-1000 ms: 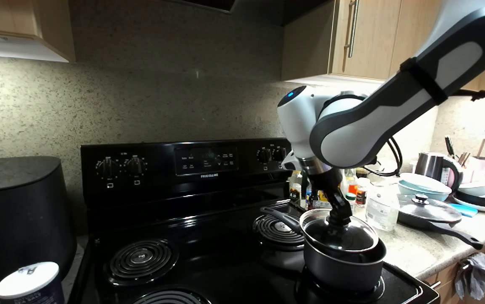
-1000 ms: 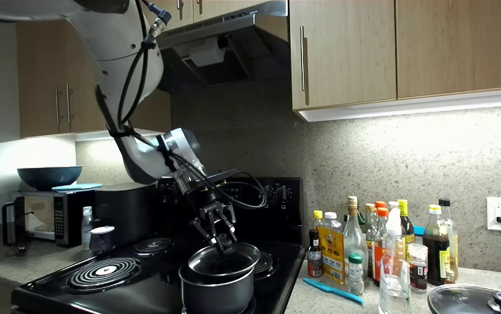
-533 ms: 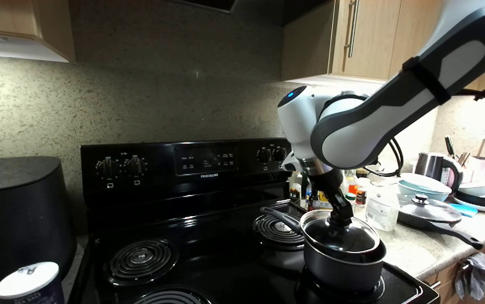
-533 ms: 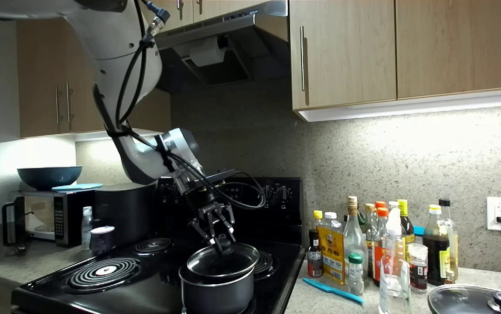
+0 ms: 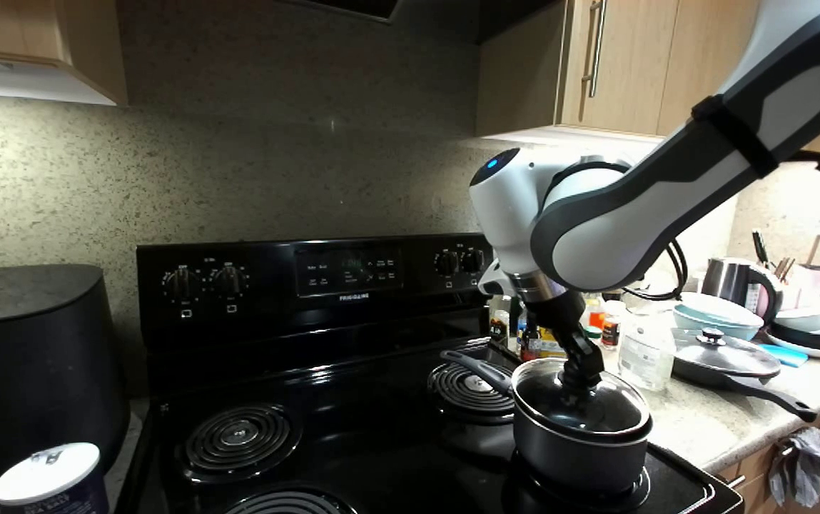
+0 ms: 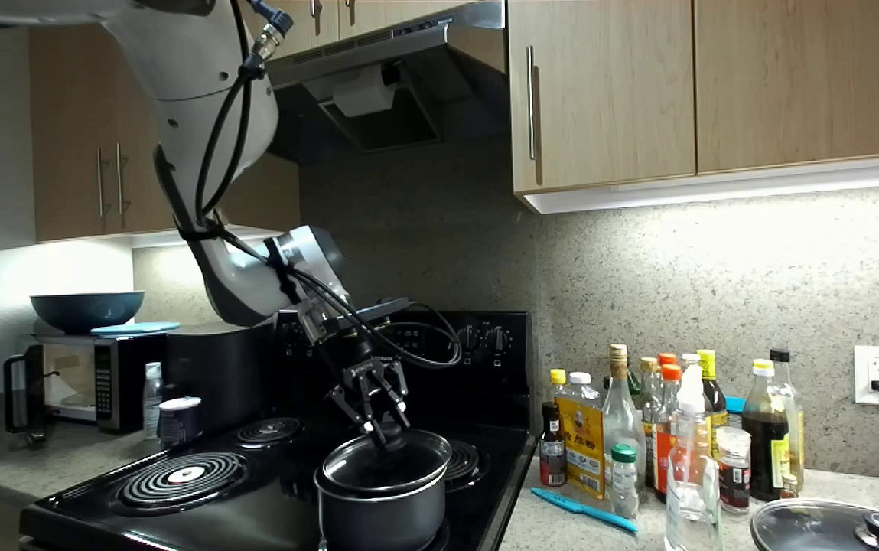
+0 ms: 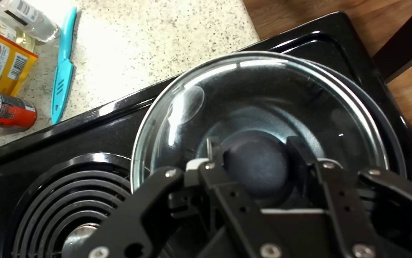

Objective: Put the lid on the pot

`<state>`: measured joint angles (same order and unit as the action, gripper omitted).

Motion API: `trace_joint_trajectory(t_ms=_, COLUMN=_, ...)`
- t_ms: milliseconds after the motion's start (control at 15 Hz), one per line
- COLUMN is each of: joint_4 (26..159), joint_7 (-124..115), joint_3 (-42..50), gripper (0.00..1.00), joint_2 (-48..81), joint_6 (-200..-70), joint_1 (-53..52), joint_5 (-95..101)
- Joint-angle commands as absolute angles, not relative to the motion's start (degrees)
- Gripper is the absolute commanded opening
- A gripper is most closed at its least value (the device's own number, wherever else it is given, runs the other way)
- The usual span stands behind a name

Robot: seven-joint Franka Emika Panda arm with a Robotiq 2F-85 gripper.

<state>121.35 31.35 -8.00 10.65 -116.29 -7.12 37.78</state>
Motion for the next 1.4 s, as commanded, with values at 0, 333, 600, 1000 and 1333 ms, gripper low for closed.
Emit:
trace_joint_trajectory(t_ms=0, joint_4=124.37, joint_7=32.16, joint_3=-8.18, gripper=0.22, joint_2=11.43, joint_6=-117.16, joint_1=-6.95, joint_5=37.94)
trace_joint_trajectory(t_ms=333, joint_4=122.09, joint_7=31.81, joint_3=-8.23, gripper=0.47, joint_2=10.54, joint_6=-116.1, joint_1=-7.12, joint_5=37.88)
trace_joint_trajectory(t_ms=600, joint_4=122.09, joint_7=31.84, joint_3=-8.23, gripper=0.47, joint_2=10.54, joint_6=-116.1, joint_1=-7.12, joint_5=37.88)
trace_joint_trajectory(t_ms=1000, joint_4=122.09, joint_7=31.85, joint_3=-8.23, gripper=0.47, joint_2=10.54, joint_6=-116.1, joint_1=-7.12, joint_5=37.88)
trace_joint_trajectory(t_ms=1333, joint_4=122.02, joint_7=31.79, joint_3=-8.23, gripper=0.22, joint_2=10.47, joint_6=-115.92, joint_1=-7.18, joint_5=38.07)
